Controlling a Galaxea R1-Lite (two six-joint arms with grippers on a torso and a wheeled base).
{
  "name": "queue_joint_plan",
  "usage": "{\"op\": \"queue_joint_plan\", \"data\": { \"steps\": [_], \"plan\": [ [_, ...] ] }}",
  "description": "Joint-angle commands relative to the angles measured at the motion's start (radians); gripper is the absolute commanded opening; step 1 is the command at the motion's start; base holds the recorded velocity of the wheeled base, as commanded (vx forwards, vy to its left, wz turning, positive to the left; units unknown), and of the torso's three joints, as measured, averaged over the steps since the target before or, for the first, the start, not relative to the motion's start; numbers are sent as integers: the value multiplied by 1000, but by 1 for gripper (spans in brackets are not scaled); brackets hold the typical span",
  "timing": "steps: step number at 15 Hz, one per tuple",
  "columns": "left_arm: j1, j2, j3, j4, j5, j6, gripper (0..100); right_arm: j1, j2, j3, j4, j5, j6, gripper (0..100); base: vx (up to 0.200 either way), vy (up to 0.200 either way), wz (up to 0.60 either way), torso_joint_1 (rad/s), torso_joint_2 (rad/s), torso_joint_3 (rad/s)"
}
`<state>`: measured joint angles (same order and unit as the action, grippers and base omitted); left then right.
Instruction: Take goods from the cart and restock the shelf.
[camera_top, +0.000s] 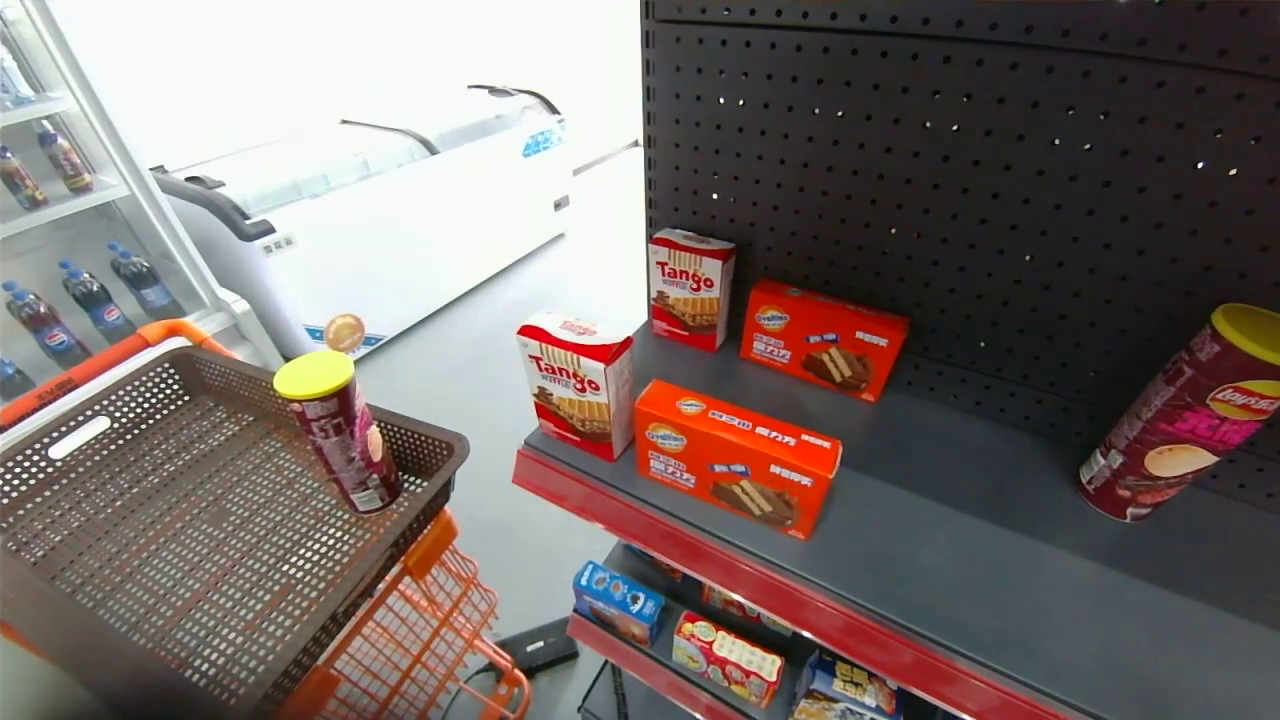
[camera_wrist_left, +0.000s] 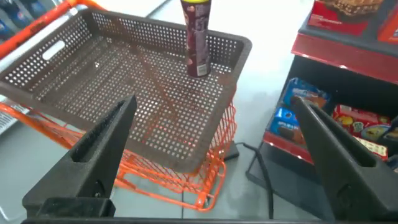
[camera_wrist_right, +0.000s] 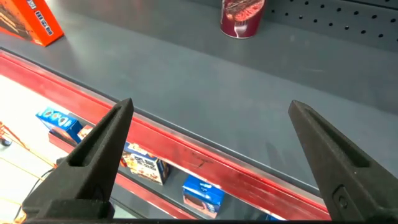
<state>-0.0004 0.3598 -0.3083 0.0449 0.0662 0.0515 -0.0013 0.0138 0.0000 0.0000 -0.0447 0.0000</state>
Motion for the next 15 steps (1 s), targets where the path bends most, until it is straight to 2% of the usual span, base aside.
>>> {"op": "queue_joint_plan", "data": {
  "steps": [1, 2, 3, 4, 5, 6, 7, 8, 9, 10, 11, 12, 13, 14, 15],
  "plan": [
    [68, 318, -100, -36, 7, -24, 100, 0, 2, 0, 0, 0, 0, 100, 0, 0, 0, 0, 0, 0],
    [149, 424, -110, -91, -19, -2, 100, 0, 2, 0, 0, 0, 0, 100, 0, 0, 0, 0, 0, 0],
    [178, 498, -115, -134, -68, 10, 100, 0, 2, 0, 0, 0, 0, 100, 0, 0, 0, 0, 0, 0],
    [181, 554, -112, -160, -114, 10, 100, 0, 2, 0, 0, 0, 0, 100, 0, 0, 0, 0, 0, 0],
    [177, 651, -98, -241, -137, 2, 100, 0, 2, 0, 0, 0, 0, 100, 0, 0, 0, 0, 0, 0],
    [175, 737, -89, -341, -138, 1, 100, 1, 2, 0, 0, 0, 0, 100, 0, 0, 0, 0, 0, 0],
    [174, 823, -61, -459, -141, 16, 100, 0, 2, 0, 0, 0, 0, 100, 0, 0, 0, 0, 0, 0],
    [172, 903, -37, -566, -140, 45, 100, 0, 2, 0, 0, 0, 0, 100, 0, 0, 0, 0, 0, 0],
    [174, 941, -34, -620, -140, 64, 100, 0, 2, 0, 0, 0, 0, 100, 0, 0, 0, 0, 0, 0],
    [177, 1067, -14, -820, -140, 113, 100, 0, 2, 0, 0, 0, 0, 100, 0, 0, 0, 0, 0, 0],
    [177, 1067, -14, -820, -140, 113, 100, 0, 2, 0, 0, 0, 0, 100, 0, 0, 0, 0, 0, 0],
    [192, 1232, 0, -1056, -140, 117, 100, 0, 2, 0, 0, 0, 0, 100, 0, 0, 0, 0, 0, 0],
    [195, 1248, -2, -1076, -140, 117, 100, 0, 2, 0, 0, 0, 0, 100, 0, 0, 0, 0, 0, 0],
    [204, 1340, -11, -1175, -140, 119, 100, 0, 2, 0, 0, 0, 0, 100, 0, 0, 0, 0, 0, 0],
    [206, 1375, -18, -1209, -140, 122, 100, 0, 2, 0, 0, 0, 0, 100, 0, 0, 0, 0, 0, 0]
  ]
}}
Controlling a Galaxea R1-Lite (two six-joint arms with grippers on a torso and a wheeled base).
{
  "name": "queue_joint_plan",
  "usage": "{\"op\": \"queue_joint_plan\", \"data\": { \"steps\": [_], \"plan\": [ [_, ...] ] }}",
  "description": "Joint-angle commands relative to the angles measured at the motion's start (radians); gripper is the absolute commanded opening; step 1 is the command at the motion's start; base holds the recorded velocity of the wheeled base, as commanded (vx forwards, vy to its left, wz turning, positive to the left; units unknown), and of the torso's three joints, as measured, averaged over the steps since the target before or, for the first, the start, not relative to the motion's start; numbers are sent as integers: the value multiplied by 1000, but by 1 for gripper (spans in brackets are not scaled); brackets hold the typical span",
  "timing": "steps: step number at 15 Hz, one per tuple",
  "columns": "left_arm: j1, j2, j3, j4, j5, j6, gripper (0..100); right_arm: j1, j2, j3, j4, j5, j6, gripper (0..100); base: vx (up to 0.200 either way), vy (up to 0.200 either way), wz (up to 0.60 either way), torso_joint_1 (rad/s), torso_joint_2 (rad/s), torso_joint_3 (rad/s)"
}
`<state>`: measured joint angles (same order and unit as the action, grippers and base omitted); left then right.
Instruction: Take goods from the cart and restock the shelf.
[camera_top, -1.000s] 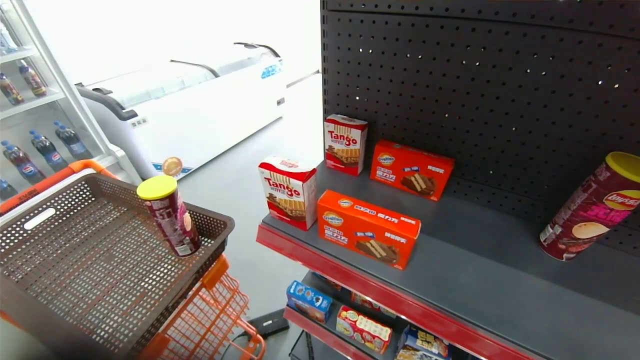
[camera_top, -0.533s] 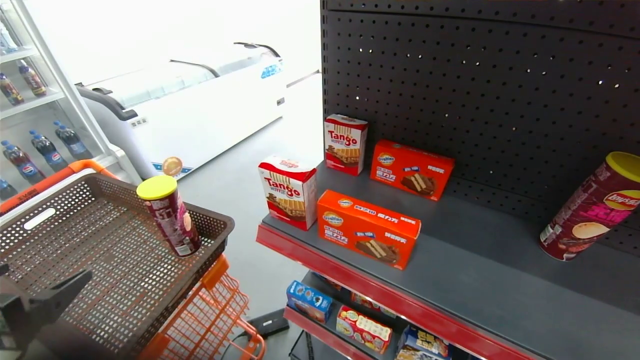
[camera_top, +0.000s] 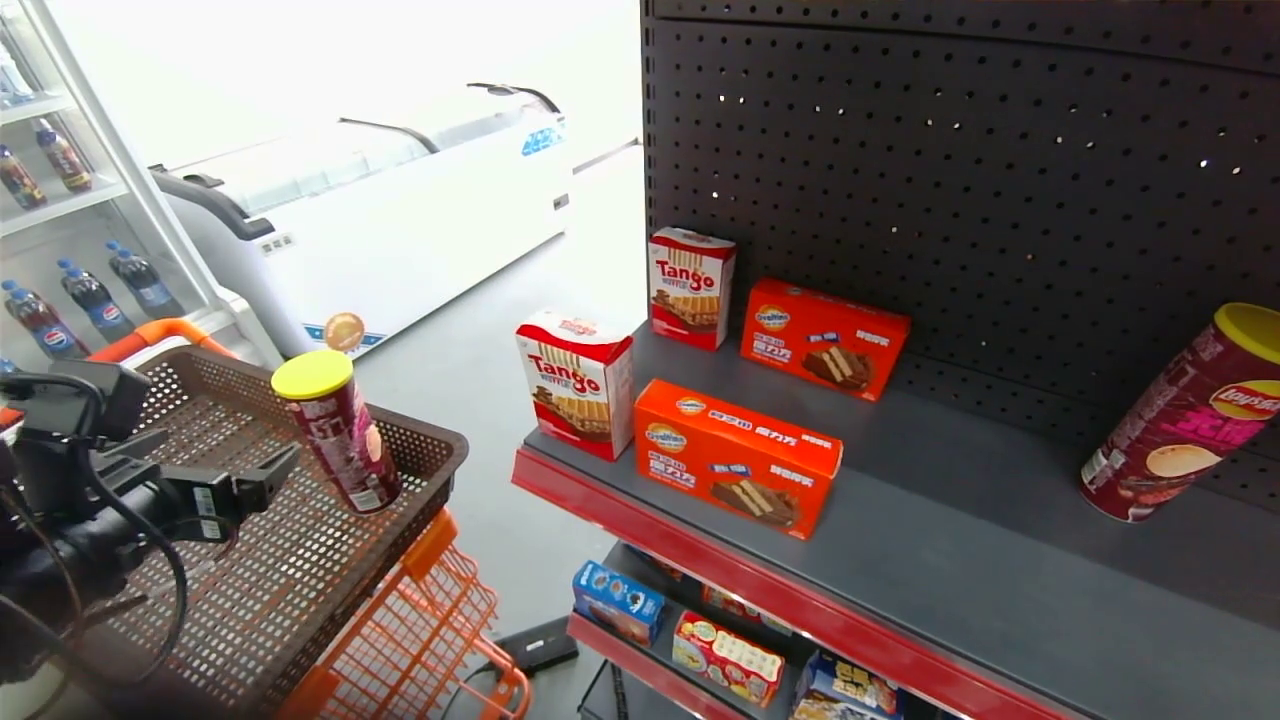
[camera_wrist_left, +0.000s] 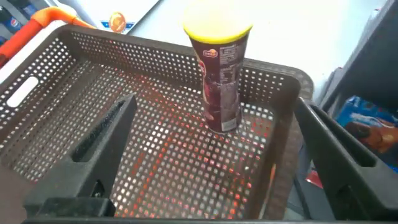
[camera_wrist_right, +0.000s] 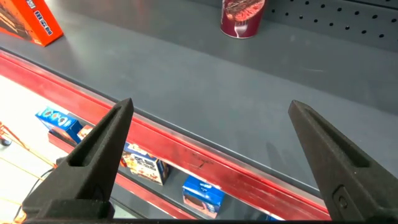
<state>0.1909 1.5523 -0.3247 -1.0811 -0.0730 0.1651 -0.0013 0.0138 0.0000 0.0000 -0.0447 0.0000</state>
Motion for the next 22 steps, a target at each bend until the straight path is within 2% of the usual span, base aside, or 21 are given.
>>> {"op": "queue_joint_plan", "data": {
  "steps": [1, 4, 9, 17, 18, 19, 20, 22],
  "plan": [
    [13, 256, -19, -157, -1, 7, 100, 0, 2, 0, 0, 0, 0, 100, 0, 0, 0, 0, 0, 0],
    [1, 399, -120, -272, -1, 7, 100, 0, 2, 0, 0, 0, 0, 100, 0, 0, 0, 0, 0, 0],
    [1, 561, -257, -350, 1, -7, 100, 0, 2, 0, 0, 0, 0, 100, 0, 0, 0, 0, 0, 0],
    [2, 721, -464, -355, -5, -32, 100, 0, 2, 0, 0, 0, 0, 100, 0, 0, 0, 0, 0, 0],
    [1, 729, -487, -353, -7, -50, 100, 0, 2, 0, 0, 0, 0, 100, 0, 0, 0, 0, 0, 0],
    [-1, 729, -508, -335, -5, -52, 0, 0, 2, 0, 0, 0, 0, 100, 0, 0, 0, 0, 0, 0],
    [-5, 727, -513, -333, -7, -52, 0, 0, 2, 0, 0, 0, 0, 100, 0, 0, 0, 0, 0, 0],
    [-53, 710, -499, -342, -4, -52, 0, 0, 2, 0, 0, 0, 0, 100, 0, 0, 0, 0, 0, 0]
  ]
}}
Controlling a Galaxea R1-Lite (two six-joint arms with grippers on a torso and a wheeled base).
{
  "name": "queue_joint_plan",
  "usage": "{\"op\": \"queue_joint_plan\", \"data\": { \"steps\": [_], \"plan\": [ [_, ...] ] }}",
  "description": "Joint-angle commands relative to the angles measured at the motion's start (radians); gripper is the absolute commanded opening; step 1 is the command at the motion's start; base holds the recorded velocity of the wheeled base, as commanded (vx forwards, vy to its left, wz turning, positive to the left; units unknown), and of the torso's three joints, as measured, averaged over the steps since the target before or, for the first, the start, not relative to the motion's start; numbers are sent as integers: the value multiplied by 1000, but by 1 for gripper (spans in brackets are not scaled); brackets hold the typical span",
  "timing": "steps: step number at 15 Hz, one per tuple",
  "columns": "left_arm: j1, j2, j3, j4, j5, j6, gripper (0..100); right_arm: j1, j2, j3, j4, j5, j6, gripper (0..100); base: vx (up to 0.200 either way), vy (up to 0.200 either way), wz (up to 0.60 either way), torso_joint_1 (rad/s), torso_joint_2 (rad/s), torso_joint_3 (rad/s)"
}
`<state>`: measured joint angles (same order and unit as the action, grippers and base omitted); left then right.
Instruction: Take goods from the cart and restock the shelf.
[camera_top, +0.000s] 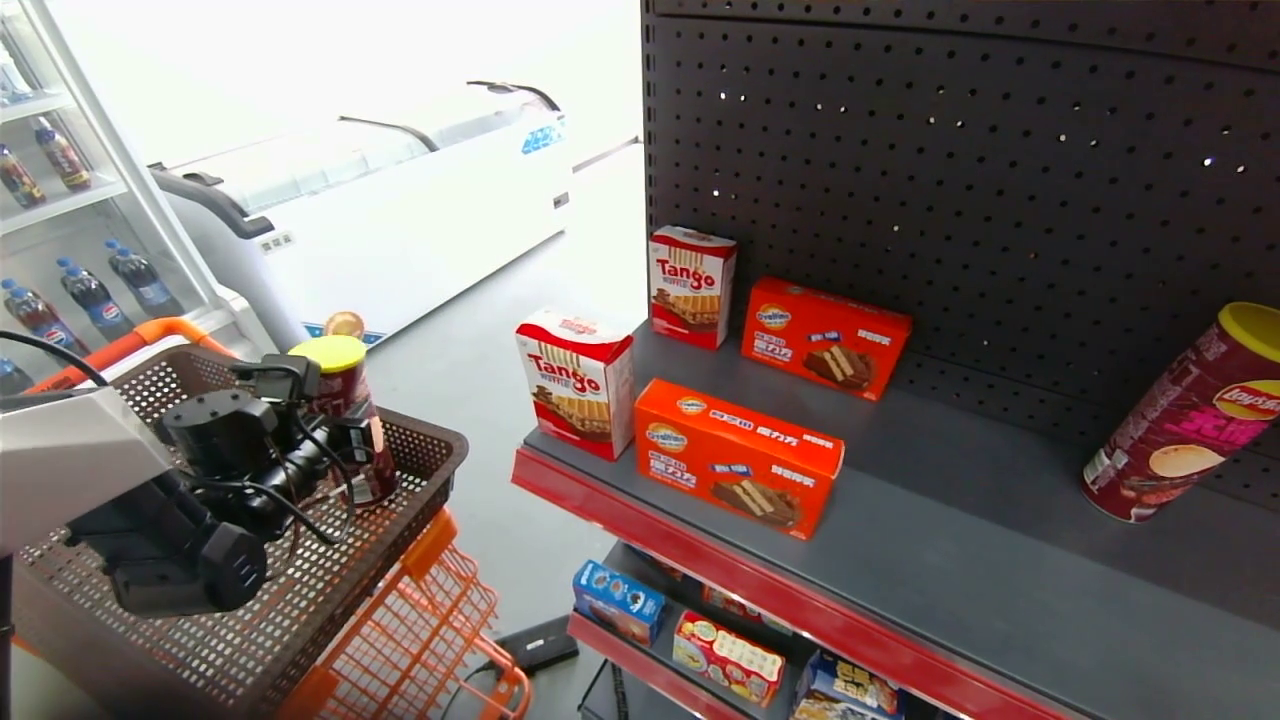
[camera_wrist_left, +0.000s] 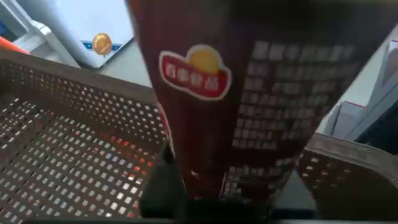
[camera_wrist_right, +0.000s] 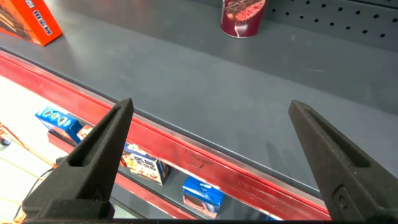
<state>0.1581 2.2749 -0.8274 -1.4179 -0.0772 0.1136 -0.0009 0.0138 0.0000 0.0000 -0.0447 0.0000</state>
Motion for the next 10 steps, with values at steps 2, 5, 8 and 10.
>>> {"op": "queue_joint_plan", "data": {
  "steps": [2, 5, 8, 10],
  "plan": [
    [-38, -58, 19, 0, 7, 0, 0, -1, 2, 0, 0, 0, 0, 100, 0, 0, 0, 0, 0, 0],
    [-43, -135, 13, 2, 4, 1, 0, -1, 2, 0, 0, 0, 0, 100, 0, 0, 0, 0, 0, 0],
    [-37, -216, 51, -6, 4, 1, 0, -1, 2, 0, 0, 0, 0, 100, 0, 0, 0, 0, 0, 0],
    [-34, -273, 67, 7, -1, 0, 0, -1, 2, 0, 0, 0, 0, 100, 0, 0, 0, 0, 0, 0]
  ]
}}
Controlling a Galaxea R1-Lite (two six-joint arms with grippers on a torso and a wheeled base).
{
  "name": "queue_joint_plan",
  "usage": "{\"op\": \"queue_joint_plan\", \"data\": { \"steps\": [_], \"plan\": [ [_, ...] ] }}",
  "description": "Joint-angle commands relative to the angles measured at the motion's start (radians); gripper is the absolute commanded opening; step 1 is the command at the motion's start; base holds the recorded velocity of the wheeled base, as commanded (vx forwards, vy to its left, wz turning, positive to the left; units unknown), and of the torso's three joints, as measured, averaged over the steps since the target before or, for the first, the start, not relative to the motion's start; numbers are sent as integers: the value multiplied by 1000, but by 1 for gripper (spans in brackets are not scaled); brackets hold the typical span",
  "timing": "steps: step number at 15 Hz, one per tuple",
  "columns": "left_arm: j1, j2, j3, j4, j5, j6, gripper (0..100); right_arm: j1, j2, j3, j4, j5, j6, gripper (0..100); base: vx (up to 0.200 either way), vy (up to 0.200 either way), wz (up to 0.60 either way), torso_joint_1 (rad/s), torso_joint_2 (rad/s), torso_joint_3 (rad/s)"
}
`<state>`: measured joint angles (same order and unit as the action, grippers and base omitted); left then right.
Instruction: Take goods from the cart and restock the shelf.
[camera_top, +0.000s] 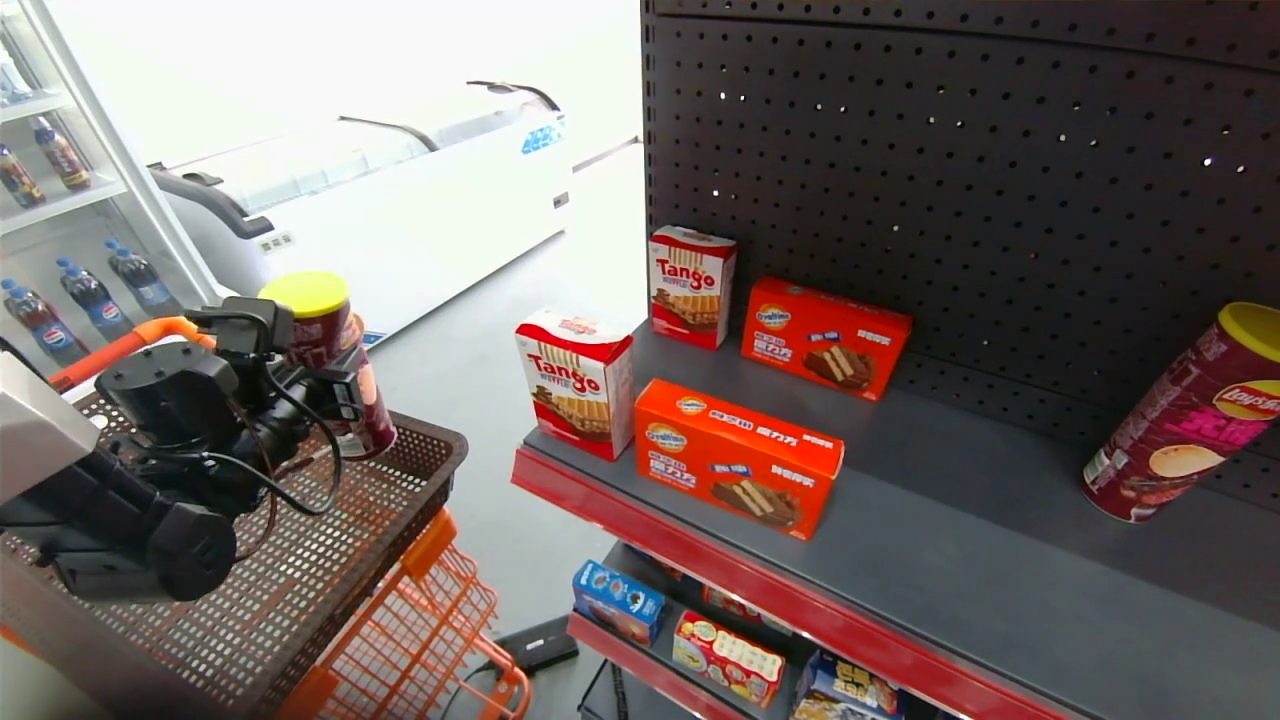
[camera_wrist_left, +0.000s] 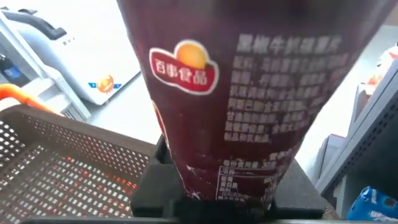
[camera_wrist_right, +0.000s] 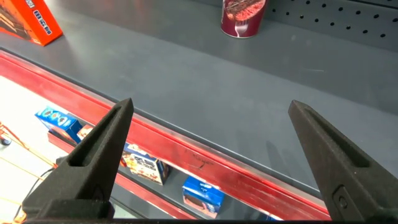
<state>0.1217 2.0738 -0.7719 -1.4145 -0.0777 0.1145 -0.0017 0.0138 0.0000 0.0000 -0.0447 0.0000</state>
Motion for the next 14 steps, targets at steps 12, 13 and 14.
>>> {"op": "queue_joint_plan", "data": {
  "steps": [12, 13, 14],
  "plan": [
    [-96, -494, -12, 424, -162, -29, 0, 0, 2, 0, 0, 0, 0, 100, 0, 0, 0, 0, 0, 0],
    [-126, -503, -6, 425, -162, -35, 0, 0, 2, 0, 0, 0, 0, 100, 0, 0, 0, 0, 0, 0],
    [-151, -518, -1, 427, -162, -64, 0, 0, 2, 0, 0, 0, 0, 100, 0, 0, 0, 0, 0, 0]
  ]
}}
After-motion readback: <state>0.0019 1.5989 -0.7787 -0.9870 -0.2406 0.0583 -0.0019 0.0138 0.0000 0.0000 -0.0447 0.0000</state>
